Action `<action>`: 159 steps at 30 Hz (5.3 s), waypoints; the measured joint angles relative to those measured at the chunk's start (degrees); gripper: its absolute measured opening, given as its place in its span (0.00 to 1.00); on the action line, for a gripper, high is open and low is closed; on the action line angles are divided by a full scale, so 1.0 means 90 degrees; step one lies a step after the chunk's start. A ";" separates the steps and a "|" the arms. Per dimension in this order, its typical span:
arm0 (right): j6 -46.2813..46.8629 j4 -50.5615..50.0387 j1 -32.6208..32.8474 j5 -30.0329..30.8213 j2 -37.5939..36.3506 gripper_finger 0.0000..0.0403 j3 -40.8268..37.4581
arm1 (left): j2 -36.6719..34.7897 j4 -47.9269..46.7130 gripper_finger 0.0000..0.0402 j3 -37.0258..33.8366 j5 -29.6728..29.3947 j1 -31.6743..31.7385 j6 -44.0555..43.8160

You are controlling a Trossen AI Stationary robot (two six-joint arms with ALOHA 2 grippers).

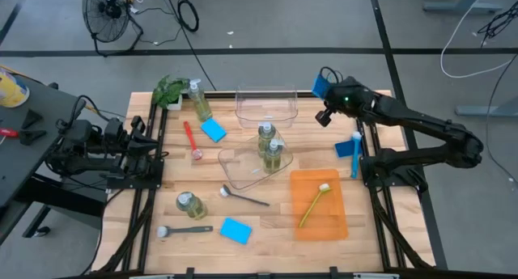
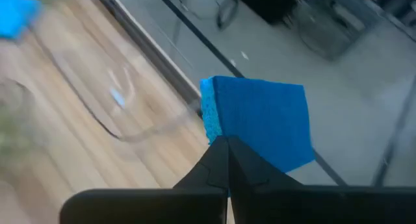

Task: Pick & Place Kitchen Sink Supplies
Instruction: Put the blue sponge into the top transparent bin, then put the blue dish brush into the orange bin

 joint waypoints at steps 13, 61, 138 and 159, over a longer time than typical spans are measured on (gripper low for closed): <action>-0.0315 0.0436 0.0757 -0.1488 0.0002 0.00 0.0470 | -0.0002 -0.0002 0.09 0.0000 -0.0002 0.0001 0.0000; -0.1518 0.3028 -0.1199 -0.6131 0.2272 0.00 0.0467 | -0.0002 -0.0002 0.09 0.0000 0.0000 0.0002 0.0000; -0.1152 0.1562 -0.1351 -0.4598 0.1204 0.56 0.0457 | -0.0002 0.0000 0.09 0.0000 -0.0001 0.0001 0.0000; 0.0642 -0.2575 -0.1353 -0.1596 0.1028 0.56 0.0225 | -0.0002 -0.0001 0.09 0.0000 -0.0001 0.0000 0.0000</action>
